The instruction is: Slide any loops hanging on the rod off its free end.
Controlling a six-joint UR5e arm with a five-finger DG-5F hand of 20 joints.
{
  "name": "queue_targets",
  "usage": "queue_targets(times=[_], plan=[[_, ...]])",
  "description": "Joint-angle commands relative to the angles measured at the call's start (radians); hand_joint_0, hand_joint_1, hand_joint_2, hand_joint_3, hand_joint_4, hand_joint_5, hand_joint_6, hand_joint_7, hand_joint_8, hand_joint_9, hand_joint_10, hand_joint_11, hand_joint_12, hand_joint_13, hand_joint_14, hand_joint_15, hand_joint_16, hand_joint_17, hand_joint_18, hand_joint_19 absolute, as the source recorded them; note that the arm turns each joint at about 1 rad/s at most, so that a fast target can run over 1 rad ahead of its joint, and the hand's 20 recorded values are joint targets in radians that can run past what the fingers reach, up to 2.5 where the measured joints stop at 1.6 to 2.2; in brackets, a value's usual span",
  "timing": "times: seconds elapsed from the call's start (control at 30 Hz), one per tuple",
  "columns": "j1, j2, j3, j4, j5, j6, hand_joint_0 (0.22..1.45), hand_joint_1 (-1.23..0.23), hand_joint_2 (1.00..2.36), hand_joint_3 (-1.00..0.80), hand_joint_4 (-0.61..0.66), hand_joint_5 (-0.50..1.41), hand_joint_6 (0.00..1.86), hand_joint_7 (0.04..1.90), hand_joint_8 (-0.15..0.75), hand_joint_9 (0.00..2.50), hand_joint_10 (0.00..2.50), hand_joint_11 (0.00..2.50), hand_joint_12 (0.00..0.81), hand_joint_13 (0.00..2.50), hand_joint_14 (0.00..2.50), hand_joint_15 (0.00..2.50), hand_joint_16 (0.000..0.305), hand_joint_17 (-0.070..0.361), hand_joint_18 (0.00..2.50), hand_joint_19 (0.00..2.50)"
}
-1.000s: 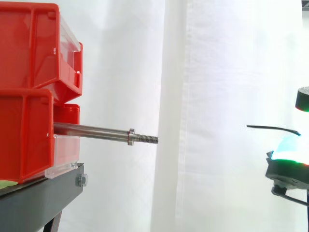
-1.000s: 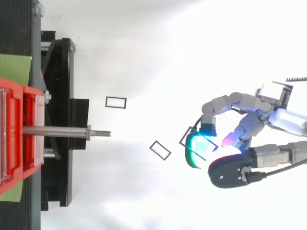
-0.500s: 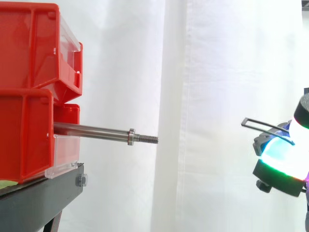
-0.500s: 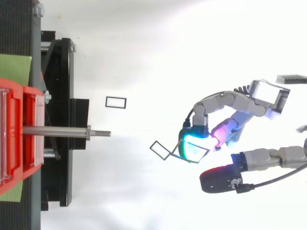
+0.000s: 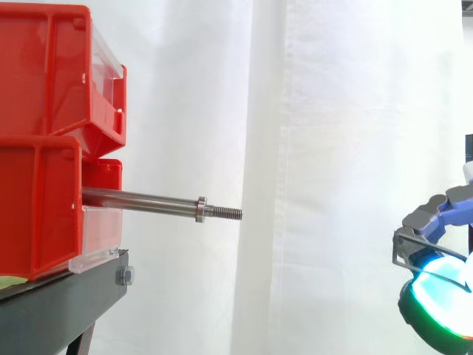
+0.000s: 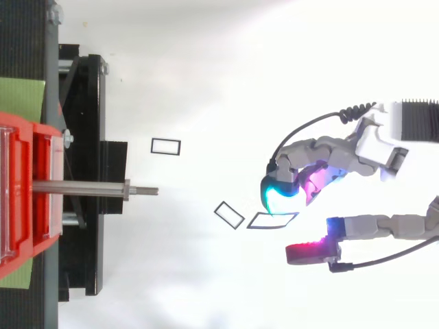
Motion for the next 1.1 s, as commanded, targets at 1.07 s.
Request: queue_targets(times=[1.07], plan=[[0.0,0.0,0.0,0.0,0.0,-0.023,0.56,-0.66,1.09,-0.14,-0.11,-0.06,0.75,1.2,0.377,1.01,0.01,0.27,0.393,0.97,0.01,0.21,0.062,0.139,1.05,0.47]])
